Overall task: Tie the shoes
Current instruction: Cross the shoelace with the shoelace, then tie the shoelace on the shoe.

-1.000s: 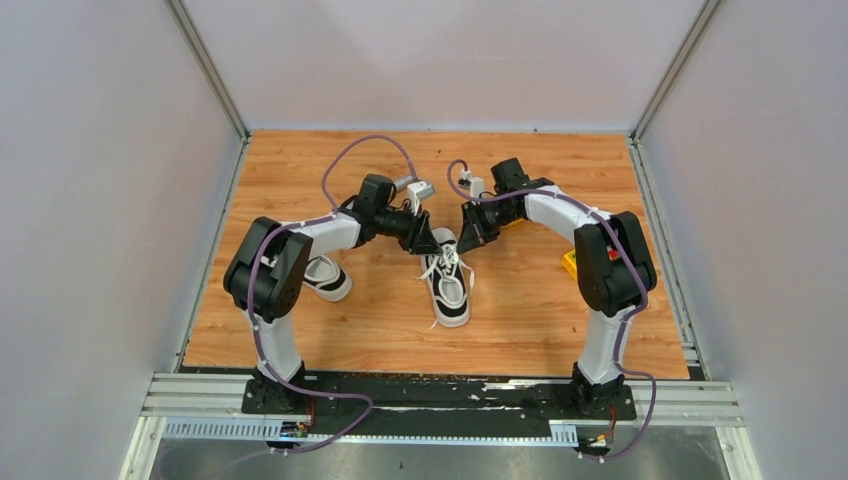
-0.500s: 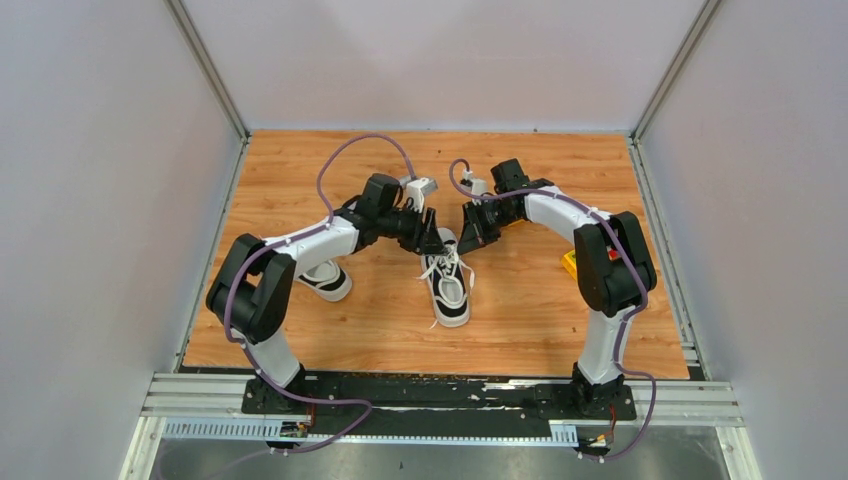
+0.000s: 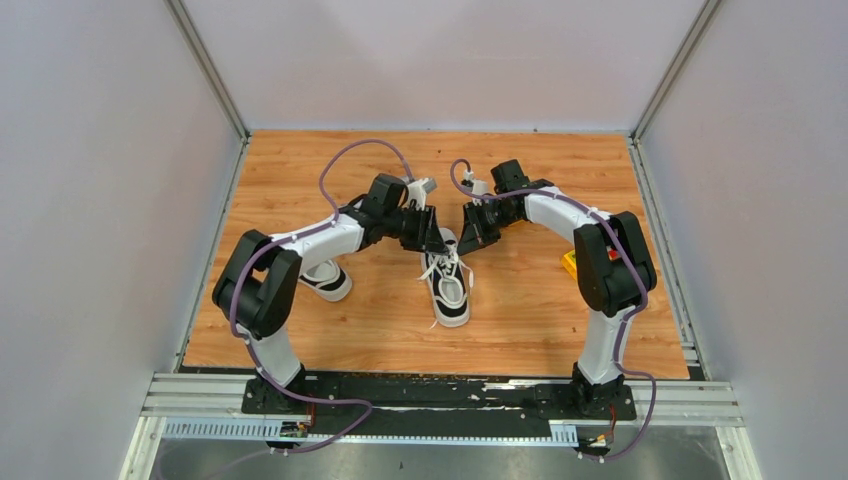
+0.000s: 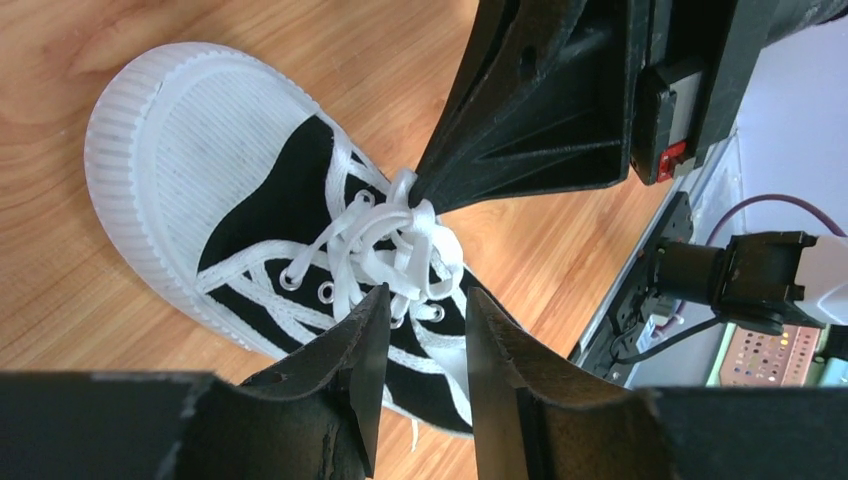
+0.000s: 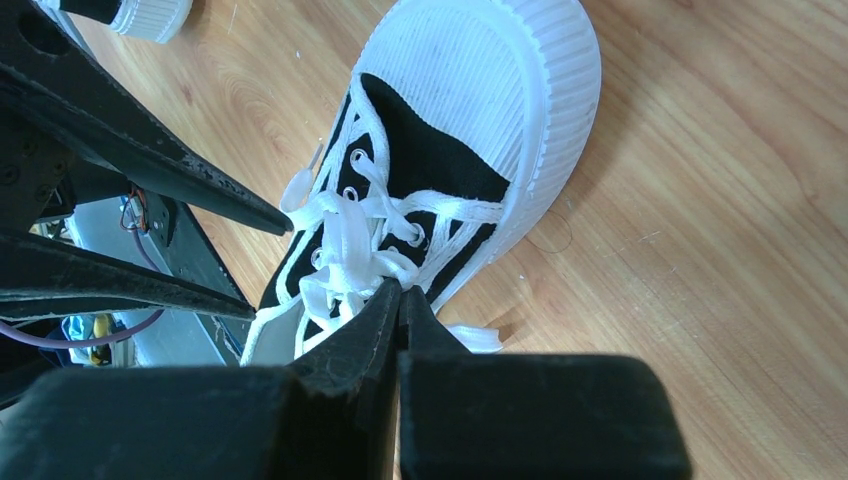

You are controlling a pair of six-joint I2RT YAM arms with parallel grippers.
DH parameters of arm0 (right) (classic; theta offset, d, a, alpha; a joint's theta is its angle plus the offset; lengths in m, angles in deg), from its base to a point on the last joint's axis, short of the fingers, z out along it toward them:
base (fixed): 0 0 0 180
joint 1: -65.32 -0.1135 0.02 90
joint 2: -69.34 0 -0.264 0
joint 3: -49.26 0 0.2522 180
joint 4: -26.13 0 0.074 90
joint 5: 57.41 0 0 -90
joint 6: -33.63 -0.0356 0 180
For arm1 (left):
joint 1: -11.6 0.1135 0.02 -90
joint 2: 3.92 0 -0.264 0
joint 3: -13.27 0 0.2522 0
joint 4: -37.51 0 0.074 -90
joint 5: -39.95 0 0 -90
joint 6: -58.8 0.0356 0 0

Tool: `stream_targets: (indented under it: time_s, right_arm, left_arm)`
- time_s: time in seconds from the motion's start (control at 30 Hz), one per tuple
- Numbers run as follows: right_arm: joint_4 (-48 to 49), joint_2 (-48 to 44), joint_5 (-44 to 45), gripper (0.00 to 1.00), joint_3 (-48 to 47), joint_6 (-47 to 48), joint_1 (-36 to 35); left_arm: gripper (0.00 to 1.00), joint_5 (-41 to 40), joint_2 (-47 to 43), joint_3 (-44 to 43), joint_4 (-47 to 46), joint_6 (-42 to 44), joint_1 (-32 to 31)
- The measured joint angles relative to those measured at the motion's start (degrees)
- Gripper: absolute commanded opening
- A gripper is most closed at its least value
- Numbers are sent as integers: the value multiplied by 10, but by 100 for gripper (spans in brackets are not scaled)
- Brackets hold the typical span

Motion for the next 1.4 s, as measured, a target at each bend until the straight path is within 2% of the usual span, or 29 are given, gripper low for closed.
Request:
stream_targets:
  time_s: [0.4, 0.53, 0.73, 0.87, 1.4]
  right_arm:
    - [0, 0, 0, 0, 2, -1, 0]
    - [0, 0, 0, 0, 2, -1, 0]
    - [1, 0, 0, 0, 4, -3, 0]
    - [2, 0, 0, 0, 4, -3, 0]
    - [4, -46, 5, 0, 43, -2, 11]
  left_arm:
    - [40, 9, 33, -15, -10, -18, -2]
    - [37, 12, 48, -30, -8, -18, -7]
    - [21, 20, 64, -38, -7, -18, -9]
    - [1, 25, 65, -39, -3, -16, -9]
    - [0, 54, 50, -57, 147, 77, 31]
